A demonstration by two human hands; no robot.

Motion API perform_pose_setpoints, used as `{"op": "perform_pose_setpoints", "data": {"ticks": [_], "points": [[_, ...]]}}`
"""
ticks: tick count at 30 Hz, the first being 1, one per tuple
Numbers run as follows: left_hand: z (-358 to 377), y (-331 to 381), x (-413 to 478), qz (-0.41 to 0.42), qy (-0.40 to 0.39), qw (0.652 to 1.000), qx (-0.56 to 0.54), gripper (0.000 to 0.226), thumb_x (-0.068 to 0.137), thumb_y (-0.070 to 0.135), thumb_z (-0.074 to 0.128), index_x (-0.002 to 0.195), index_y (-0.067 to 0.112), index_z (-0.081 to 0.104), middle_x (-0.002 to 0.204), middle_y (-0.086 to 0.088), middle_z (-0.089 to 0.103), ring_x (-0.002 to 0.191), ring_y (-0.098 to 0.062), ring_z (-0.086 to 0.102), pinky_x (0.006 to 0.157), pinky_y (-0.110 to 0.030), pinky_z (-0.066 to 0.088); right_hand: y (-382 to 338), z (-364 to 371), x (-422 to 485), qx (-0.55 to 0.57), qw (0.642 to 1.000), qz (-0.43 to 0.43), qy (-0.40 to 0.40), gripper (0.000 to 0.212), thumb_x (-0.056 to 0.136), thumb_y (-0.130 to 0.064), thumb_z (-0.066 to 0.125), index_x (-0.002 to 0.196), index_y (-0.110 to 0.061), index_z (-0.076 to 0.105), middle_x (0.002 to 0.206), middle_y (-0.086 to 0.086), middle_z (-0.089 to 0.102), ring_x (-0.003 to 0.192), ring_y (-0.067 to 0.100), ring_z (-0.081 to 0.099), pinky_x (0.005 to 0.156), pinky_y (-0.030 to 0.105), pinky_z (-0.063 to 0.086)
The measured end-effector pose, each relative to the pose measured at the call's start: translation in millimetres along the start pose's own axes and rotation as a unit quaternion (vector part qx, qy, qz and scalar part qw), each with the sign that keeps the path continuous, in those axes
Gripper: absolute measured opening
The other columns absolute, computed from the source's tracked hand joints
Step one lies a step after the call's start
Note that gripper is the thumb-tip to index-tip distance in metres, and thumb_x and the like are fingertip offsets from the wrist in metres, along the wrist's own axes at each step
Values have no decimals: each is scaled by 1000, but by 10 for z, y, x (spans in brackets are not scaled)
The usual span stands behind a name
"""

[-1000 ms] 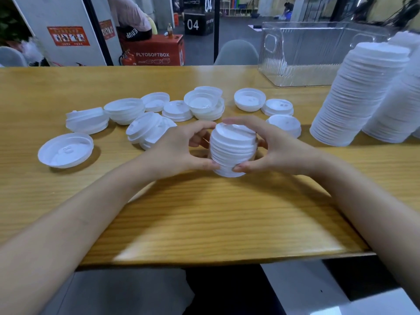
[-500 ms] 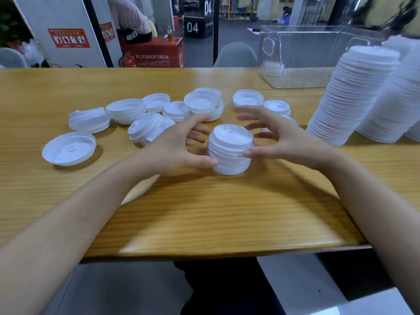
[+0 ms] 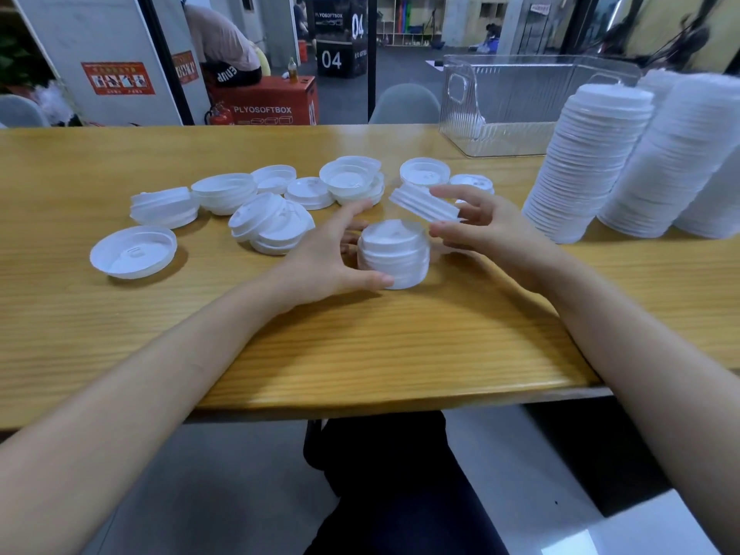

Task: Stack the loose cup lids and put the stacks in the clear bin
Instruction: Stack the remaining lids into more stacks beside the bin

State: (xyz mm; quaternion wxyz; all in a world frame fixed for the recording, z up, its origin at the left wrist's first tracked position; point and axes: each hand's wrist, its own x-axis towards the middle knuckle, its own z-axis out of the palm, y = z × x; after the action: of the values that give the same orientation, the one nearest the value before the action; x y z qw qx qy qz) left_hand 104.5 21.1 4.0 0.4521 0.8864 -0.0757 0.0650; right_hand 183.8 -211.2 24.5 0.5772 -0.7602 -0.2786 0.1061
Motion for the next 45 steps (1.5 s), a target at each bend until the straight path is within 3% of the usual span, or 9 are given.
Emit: {"op": "perform_pose_setpoints", "data": {"ticks": [3, 9, 15, 20, 23, 26, 32, 37, 45], "points": [[-1, 54, 6, 6, 21, 1000, -3, 93, 68, 38, 86, 146, 26, 38, 134, 3, 52, 119, 0, 53, 94, -6, 41, 2, 1, 7, 23, 1000, 3, 15, 46, 85, -24, 74, 128, -28, 58, 110, 4, 65, 100, 10, 66, 91, 26, 52], [6, 127, -10, 16, 43, 999, 4, 79, 65, 46, 76, 137, 21, 54, 130, 11, 60, 123, 0, 52, 112, -28, 37, 10, -7, 20, 30, 999, -5, 30, 45, 88, -23, 71, 130, -28, 56, 107, -2, 65, 98, 8, 64, 88, 23, 51], [12, 153, -11, 28, 45, 998, 32, 79, 57, 61, 74, 126, 25, 62, 129, 17, 60, 124, 0, 50, 112, -30, 37, -10, 3, 12, 24, 999, -11, 24, 58, 73, -38, 75, 127, -31, 57, 109, 1, 64, 96, 7, 63, 88, 23, 50], [17, 150, -19, 43, 39, 998, 27, 79, 63, 46, 79, 135, 25, 53, 130, 16, 58, 123, 3, 51, 111, -32, 38, -11, 11, -10, 1, 999, -40, 17, 56, 83, -23, 77, 134, -24, 55, 108, -5, 66, 89, 0, 63, 89, 22, 49], [-17, 135, -36, 44, 48, 998, 12, 98, 58, 52, 82, 143, 32, 39, 137, 15, 52, 125, 4, 48, 108, -25, 38, -11, 5, -25, -17, 997, -76, 14, 61, 78, -32, 80, 133, -33, 56, 119, -6, 66, 108, 6, 62, 100, 29, 47], [-98, 109, -53, 31, 66, 997, -17, 105, 53, 57, 79, 145, 33, 35, 135, 14, 54, 124, 3, 49, 106, -21, 36, -24, 63, -25, -68, 993, -98, -10, 64, 70, -41, 80, 130, -34, 59, 131, -11, 62, 124, 9, 55, 109, 41, 43], [-144, 95, -47, 22, 60, 997, -44, 90, 67, 40, 80, 145, 24, 40, 123, 19, 63, 118, 6, 54, 102, -18, 36, 9, 152, 12, -107, 989, -88, -44, 54, 75, -32, 82, 125, -39, 61, 131, -19, 60, 125, 6, 52, 111, 46, 39], [-111, 87, -44, 25, 52, 998, -27, 83, 68, 38, 79, 142, 25, 44, 121, 14, 64, 115, 6, 55, 105, -20, 38, 46, 138, 24, -121, 988, -74, -55, 60, 69, -48, 80, 125, -42, 61, 129, -19, 61, 127, 9, 52, 109, 47, 41], [-116, 89, -61, 22, 40, 999, -23, 77, 67, 38, 78, 138, 27, 48, 124, 8, 62, 114, 4, 56, 105, -23, 41, 22, 98, -26, -93, 991, -61, -74, 59, 80, -30, 80, 134, -35, 56, 122, -10, 67, 121, 9, 57, 105, 39, 45]]}}
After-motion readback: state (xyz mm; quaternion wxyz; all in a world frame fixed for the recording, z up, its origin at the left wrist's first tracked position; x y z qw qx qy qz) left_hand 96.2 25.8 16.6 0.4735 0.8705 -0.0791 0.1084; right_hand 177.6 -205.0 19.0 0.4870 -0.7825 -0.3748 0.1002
